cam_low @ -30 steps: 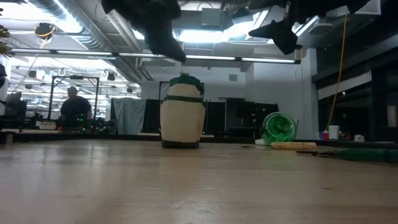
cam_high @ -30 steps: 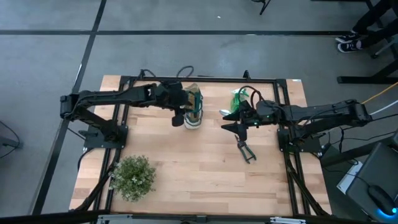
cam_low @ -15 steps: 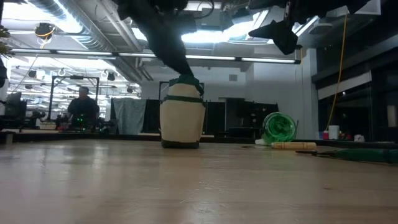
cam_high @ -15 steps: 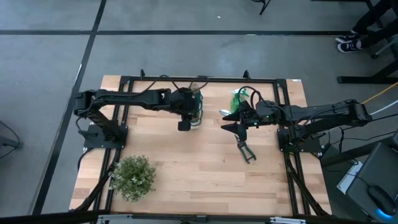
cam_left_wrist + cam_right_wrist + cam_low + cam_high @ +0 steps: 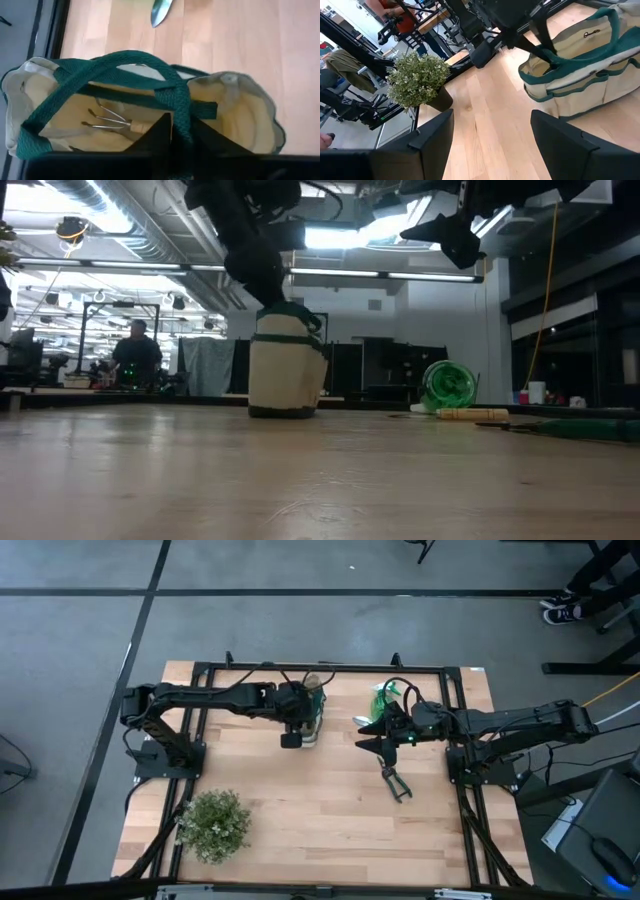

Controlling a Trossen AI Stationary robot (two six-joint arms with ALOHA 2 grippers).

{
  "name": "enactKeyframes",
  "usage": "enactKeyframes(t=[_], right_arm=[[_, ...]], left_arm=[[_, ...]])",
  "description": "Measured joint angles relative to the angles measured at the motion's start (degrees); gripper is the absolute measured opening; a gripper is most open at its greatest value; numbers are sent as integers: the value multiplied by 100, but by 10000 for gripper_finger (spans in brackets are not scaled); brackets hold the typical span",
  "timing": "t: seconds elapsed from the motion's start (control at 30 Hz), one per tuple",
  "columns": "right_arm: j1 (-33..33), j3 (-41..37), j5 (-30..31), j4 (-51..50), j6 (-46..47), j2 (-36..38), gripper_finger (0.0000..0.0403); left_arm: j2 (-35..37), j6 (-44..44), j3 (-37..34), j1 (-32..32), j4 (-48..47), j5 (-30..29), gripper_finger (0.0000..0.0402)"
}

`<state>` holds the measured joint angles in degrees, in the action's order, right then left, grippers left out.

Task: Pick & Place Garden tools in Gardening bag
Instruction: Move the gardening bag to the center of the table

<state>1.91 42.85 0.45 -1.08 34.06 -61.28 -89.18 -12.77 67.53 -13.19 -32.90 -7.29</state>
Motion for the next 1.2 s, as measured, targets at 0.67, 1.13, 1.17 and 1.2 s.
enactKeyframes(t=[0.67,1.13,1.17,1.2], right_arm=[[-3,0,531,19,2,-47,268],[-280,484,-366,200,-1560,-1455,268],[-280,663,-392,25,-1771,-1594,268],[-278,833,-397,-188,-2001,-1723,268]], left_arm=[[589,1291,-7,26,223,-797,5],[115,2170,-7,705,1147,-641,5],[90,2265,-7,724,1144,-643,4],[74,2342,-7,728,1121,-643,4]])
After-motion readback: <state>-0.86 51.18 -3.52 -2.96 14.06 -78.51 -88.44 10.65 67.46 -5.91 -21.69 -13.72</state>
